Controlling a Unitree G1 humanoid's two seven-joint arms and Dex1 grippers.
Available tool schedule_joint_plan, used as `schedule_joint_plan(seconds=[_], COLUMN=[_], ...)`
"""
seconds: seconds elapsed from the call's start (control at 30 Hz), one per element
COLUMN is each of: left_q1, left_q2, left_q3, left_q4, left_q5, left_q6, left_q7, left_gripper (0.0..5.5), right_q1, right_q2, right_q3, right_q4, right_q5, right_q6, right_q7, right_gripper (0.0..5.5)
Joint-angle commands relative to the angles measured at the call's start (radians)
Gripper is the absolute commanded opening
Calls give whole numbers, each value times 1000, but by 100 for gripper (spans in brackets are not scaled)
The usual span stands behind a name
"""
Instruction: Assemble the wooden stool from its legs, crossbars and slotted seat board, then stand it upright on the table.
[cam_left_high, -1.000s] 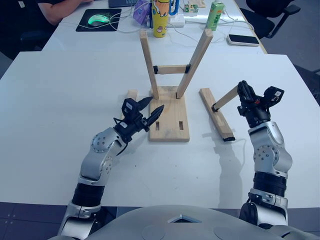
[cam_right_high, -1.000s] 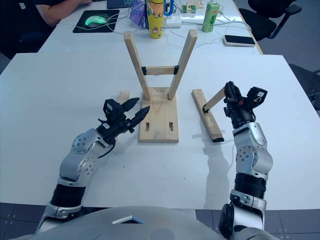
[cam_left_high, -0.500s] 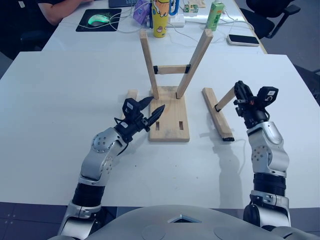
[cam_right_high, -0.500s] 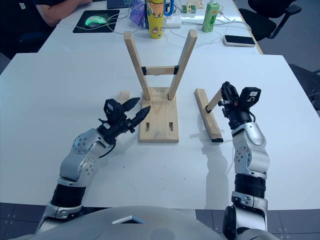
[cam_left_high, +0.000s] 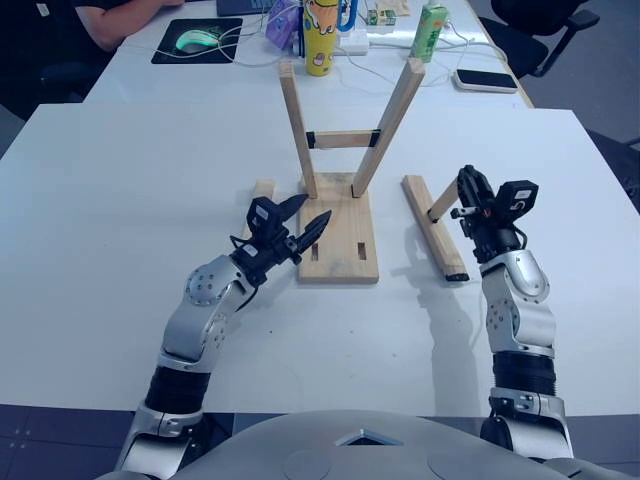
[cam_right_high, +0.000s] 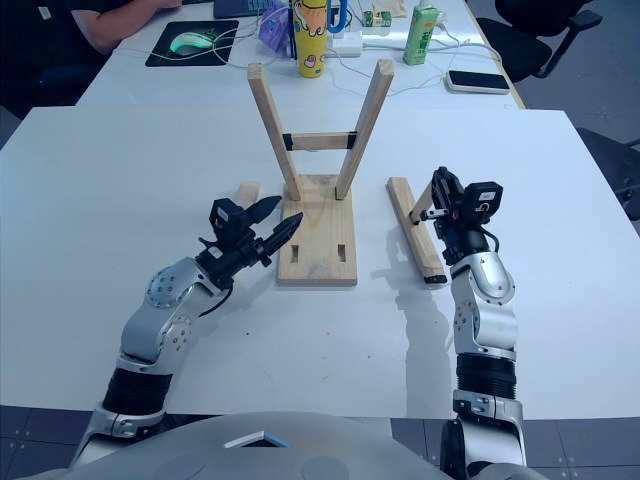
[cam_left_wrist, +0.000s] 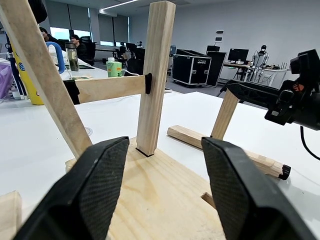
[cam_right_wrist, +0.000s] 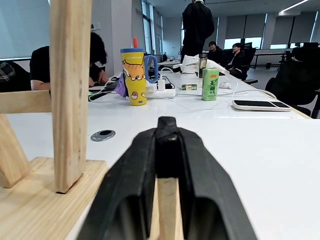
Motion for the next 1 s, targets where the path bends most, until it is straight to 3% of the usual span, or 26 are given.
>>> schedule_joint_plan(seconds=[0.03,0.3,0.47,0.77,0.87,1.0], left_q1=[5,17,31,24,19,6], left_q2=[1,-10,-18,-31,-32,-40], left_q3=[-6,-13,-21,-24,-18,-10], left_q4=[2,5,-3,5,7,13], left_q5=[14,14,18,23,21,21], left_q6=[-8,-14,-15,-21,-22,-26], left_q7=[1,3,11,20,23,32], left_gripper=[270,270,270,270,270,270], right_q1=[9,-72,-249,-482,-451,-232], right_q2=[-2,-31,-57,-89,-64,3], right_q3=[3,-49,-96,-83,-63,-25], right_q4=[13,-110,-183,-92,-10,240], right_q5=[-4,44,131,115,84,31], right_q6=[44,93,207,205,177,118], right_q7=[-3,-17,-66,-61,-53,-9], right_gripper=[117,136,136,1,1,1])
